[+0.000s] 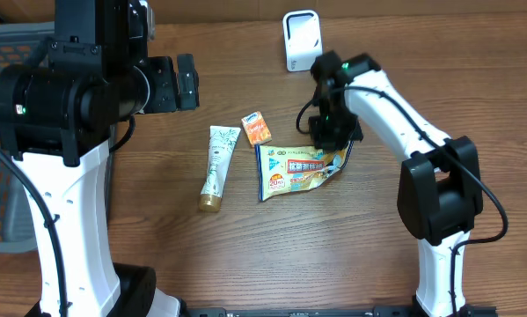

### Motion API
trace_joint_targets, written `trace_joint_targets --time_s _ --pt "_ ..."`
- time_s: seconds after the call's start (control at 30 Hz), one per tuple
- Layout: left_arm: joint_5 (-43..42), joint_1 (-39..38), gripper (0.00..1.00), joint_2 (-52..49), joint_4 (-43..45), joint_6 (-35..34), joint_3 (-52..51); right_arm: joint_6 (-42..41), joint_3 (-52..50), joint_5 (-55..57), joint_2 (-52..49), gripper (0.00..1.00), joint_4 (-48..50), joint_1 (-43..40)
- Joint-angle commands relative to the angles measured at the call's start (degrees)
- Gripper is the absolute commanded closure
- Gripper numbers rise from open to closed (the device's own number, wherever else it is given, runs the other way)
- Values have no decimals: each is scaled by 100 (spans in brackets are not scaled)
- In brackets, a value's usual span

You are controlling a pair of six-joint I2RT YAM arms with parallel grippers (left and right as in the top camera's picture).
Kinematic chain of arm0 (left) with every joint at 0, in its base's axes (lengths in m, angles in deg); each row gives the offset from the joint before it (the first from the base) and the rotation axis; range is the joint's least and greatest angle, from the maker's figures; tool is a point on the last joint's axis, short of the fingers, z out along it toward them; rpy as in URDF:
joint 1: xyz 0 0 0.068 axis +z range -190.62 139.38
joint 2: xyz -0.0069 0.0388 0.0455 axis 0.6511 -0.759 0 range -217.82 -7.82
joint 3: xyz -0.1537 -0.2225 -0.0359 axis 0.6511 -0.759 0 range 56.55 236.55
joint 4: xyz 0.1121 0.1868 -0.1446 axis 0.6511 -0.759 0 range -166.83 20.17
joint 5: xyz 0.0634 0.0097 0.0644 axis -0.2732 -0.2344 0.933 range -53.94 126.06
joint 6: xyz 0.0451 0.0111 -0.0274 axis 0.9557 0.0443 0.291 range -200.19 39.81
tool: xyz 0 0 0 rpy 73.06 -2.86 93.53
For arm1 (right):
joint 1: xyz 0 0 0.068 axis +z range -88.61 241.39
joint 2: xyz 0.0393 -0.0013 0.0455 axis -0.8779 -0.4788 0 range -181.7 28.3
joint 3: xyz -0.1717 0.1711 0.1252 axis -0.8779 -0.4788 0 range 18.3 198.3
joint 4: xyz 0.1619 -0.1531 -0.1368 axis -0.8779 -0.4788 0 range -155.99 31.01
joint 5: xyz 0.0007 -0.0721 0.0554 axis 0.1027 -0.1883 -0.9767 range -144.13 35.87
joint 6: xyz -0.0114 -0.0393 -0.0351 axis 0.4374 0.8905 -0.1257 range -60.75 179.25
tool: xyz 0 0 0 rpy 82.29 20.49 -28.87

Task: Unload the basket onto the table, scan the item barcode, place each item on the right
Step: 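Lift the yellow bag with the right gripper, then bring the left gripper to the yellow bag held by the right gripper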

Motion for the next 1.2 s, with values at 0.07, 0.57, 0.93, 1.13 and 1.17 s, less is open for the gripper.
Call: trace_joint_targets --time_s 0.07,0.57,0.93,1.13,1.17 --pt "138 -2 0 -20 254 37 48 -24 916 -321 52 58 -459 -188" --pt "146 -2 0 -20 90 -46 48 -20 905 -334 48 0 -317 -197" --pt "-2302 -688 96 -625 28 197 -841 -22 905 -337 46 96 -426 -258" --pt "-2796 -1132 96 -1213 577 177 -1985 -20 824 -446 46 96 -487 -356" --pt "-2874 -1202 96 -1320 780 177 -2236 -20 745 -446 46 96 -485 -356"
